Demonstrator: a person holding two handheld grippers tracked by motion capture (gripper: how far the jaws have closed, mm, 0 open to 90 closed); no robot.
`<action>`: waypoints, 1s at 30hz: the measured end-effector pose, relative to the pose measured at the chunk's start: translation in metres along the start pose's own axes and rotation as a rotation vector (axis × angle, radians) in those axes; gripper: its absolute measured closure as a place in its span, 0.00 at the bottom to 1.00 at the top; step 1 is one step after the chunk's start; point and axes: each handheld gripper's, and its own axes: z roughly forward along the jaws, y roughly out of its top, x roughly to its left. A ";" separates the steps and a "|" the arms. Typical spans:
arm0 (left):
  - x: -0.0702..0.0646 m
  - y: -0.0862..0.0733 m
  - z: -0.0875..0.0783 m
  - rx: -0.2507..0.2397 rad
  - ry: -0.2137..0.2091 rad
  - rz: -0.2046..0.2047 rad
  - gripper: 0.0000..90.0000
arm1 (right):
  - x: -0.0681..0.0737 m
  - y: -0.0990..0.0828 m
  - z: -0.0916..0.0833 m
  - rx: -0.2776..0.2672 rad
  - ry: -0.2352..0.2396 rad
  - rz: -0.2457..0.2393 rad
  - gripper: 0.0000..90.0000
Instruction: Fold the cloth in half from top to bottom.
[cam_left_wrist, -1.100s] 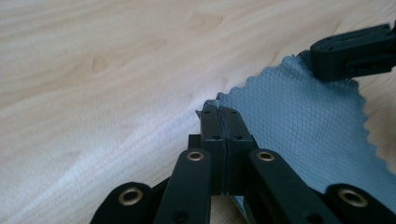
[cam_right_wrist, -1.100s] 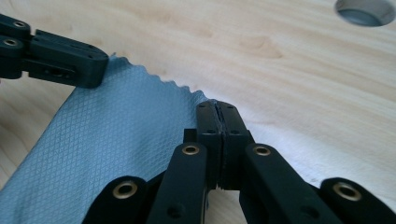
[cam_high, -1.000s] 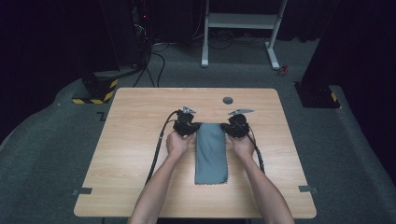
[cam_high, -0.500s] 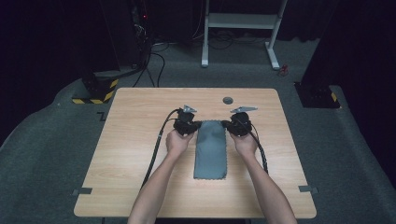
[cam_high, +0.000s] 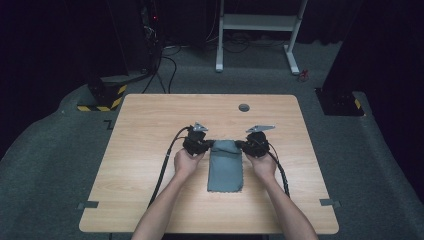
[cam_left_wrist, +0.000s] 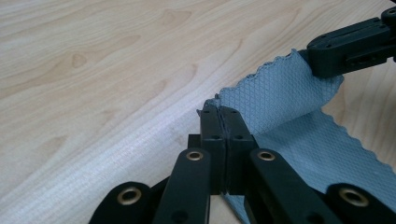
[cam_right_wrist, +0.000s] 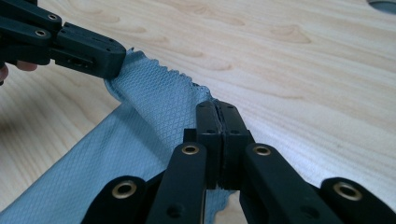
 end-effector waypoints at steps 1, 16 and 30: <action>-0.001 -0.002 0.000 0.000 -0.001 0.004 0.99 | 0.000 -0.002 0.000 0.002 0.003 -0.008 0.99; -0.016 -0.020 -0.007 -0.002 -0.022 0.026 0.99 | 0.004 -0.021 -0.006 0.012 0.029 -0.013 0.99; -0.022 -0.028 -0.013 0.003 -0.030 0.045 0.99 | 0.010 -0.033 -0.011 0.012 0.057 -0.040 0.99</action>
